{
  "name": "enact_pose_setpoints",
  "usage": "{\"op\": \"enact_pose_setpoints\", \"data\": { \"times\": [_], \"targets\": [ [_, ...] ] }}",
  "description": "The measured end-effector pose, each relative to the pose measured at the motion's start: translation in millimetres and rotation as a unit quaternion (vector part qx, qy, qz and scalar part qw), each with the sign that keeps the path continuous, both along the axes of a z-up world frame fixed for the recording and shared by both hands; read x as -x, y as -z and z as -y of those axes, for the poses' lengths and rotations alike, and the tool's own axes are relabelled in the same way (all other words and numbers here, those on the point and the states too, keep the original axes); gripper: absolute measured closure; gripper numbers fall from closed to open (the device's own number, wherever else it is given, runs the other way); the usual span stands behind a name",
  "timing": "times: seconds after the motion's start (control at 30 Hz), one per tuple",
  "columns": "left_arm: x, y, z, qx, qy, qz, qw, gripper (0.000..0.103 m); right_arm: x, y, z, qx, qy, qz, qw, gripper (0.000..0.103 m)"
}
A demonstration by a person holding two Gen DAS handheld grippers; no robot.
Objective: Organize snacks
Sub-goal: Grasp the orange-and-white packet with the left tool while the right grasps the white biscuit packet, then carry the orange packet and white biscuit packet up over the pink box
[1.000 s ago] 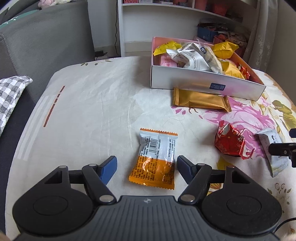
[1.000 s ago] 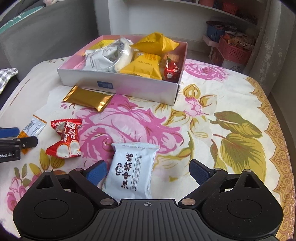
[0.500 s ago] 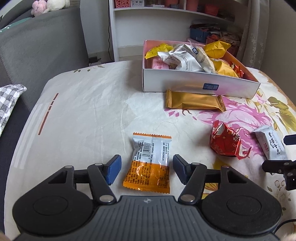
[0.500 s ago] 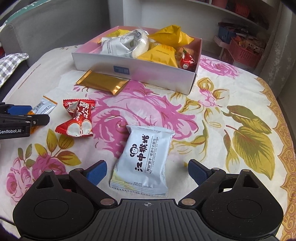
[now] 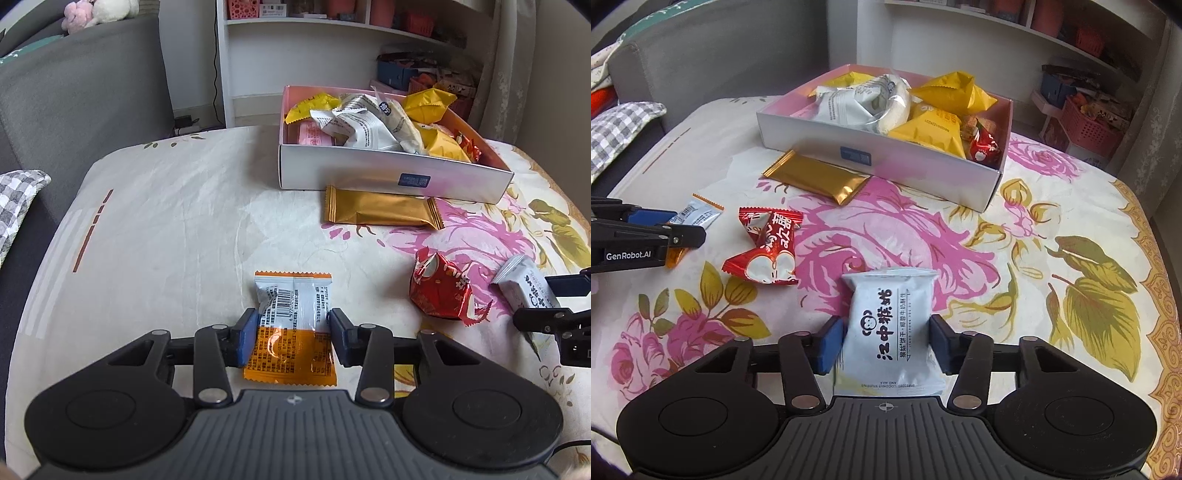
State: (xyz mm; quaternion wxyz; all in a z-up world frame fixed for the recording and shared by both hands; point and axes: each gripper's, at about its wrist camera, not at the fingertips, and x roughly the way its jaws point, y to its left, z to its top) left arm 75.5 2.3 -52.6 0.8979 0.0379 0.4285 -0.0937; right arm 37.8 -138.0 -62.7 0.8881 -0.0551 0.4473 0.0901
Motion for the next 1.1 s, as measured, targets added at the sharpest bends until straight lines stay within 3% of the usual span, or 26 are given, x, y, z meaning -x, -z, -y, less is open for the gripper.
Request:
{"op": "enact_pose_setpoints", "data": {
  "times": [0.13,0.57,1.1],
  "targets": [
    [0,-2,1,0.004,0.001,0.003,1.0,0.066,1,-2,-2,0.008,-0.002,0.005,1.0,0.058],
    [-2,-13,0,0.021,-0.004,0.011,0.9997,0.067,-5,-20,13,-0.03,0.029,0.015,0.999,0.058],
    [-13,-47,17,0.094,-0.032,0.04,0.9943,0.067,-29,-53,39,-0.144,0.111,0.035,0.983,0.058]
  ]
}}
